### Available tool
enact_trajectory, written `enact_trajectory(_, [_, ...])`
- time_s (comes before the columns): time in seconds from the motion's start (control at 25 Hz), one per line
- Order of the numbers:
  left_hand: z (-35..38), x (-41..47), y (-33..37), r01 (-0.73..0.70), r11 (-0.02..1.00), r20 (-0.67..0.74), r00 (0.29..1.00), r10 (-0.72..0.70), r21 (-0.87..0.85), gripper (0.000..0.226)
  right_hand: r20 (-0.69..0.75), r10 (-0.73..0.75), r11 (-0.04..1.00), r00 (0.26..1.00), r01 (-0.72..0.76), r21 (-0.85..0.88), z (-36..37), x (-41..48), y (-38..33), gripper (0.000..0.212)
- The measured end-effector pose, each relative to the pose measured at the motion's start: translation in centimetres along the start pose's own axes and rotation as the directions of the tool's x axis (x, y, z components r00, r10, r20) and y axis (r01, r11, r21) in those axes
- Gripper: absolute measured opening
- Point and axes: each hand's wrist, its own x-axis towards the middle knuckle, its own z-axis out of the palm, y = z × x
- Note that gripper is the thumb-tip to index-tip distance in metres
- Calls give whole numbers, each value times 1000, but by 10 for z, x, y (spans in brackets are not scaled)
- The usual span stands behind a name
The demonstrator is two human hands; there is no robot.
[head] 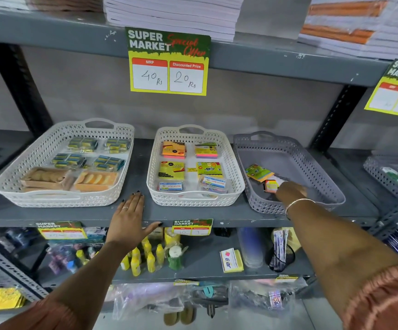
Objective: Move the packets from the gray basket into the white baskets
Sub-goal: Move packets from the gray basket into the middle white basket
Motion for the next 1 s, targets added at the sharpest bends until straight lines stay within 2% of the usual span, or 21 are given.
enact_trajectory(0.08, [0,0,0,4,1000,-8,1000,-4,11,107,-15,-31,996,999,30,-83,-2,-2,-3,39])
enact_trajectory(0.16, [1,0,-1,2,1000,-12,1000,-2,20,107,-9,-112,953,994,105,-283,-6,-7,-4,40])
enact_trajectory(0.2, [1,0,0,0,1000,-12,1000,1,22,107,9,-170,947,985,166,-276,-15,-10,-10,40])
enact_trajectory(0.28, [1,0,0,-3,1000,-15,1000,4,25,107,-23,-188,953,982,176,-248,-40,-24,-29,39])
enact_trajectory(0.36, [0,0,1,-8,1000,-20,1000,9,28,107,-76,-198,972,977,185,-148,-72,-45,-66,37])
enact_trajectory(0.48, [-1,0,1,-11,1000,-28,1000,11,20,105,-187,-451,888,873,459,-2,-88,-74,-123,19])
enact_trajectory(0.64, [-2,-1,1,-24,1000,-29,999,24,0,102,-111,-711,690,695,719,80,-55,-123,-190,27])
enact_trajectory(0.68, [-2,-1,1,-24,1000,-30,999,24,-5,102,-75,-754,650,653,758,63,-41,-125,-203,28])
enact_trajectory(0.8, [-2,0,1,-28,1000,-38,999,28,-2,104,-32,-806,592,591,804,-52,-9,-120,-224,59])
enact_trajectory(1.0, [-1,0,1,-42,999,-46,998,43,20,104,-58,-829,559,556,825,-86,2,-113,-232,64])
